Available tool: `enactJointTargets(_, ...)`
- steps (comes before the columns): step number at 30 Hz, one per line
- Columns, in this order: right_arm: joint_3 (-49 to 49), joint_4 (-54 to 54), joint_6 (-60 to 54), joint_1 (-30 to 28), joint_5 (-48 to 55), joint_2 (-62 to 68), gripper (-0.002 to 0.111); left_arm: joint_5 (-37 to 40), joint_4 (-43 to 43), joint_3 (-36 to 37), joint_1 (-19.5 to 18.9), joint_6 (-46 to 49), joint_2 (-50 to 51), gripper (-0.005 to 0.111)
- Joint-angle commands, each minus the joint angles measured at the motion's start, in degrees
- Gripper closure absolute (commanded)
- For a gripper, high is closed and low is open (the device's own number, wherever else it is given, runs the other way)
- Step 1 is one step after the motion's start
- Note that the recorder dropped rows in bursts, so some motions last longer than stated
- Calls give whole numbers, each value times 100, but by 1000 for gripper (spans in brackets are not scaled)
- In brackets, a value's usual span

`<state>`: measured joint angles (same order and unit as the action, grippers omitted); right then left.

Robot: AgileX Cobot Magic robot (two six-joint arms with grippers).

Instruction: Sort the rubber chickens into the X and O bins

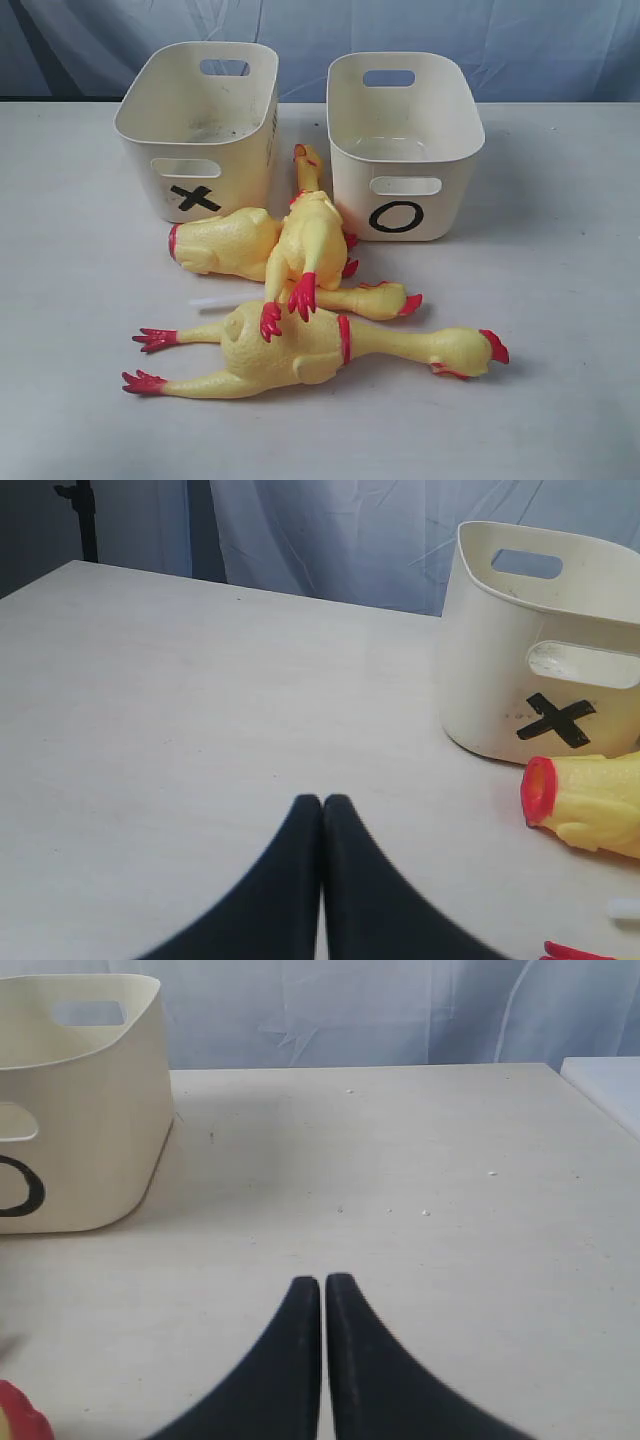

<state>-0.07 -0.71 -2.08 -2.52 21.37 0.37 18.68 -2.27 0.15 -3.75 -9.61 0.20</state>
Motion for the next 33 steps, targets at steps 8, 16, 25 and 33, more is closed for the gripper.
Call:
enactJointTargets(8,7,-3,-33,-20,-75,-37,105,-63,-15,-15,46,-29,-20,107)
enactJointTargets(16,7,-3,-33,-20,-75,-37,105,-63,-15,-15,46,-29,-20,107)
enactJointTargets(25,7,-17,-33,-20,-75,-37,105,-63,-15,-15,46,-29,-20,107)
enactJointTargets(33,7,-752,-91,-20,-1522,-37,105,-63,-15,-15,46,-29,-20,107)
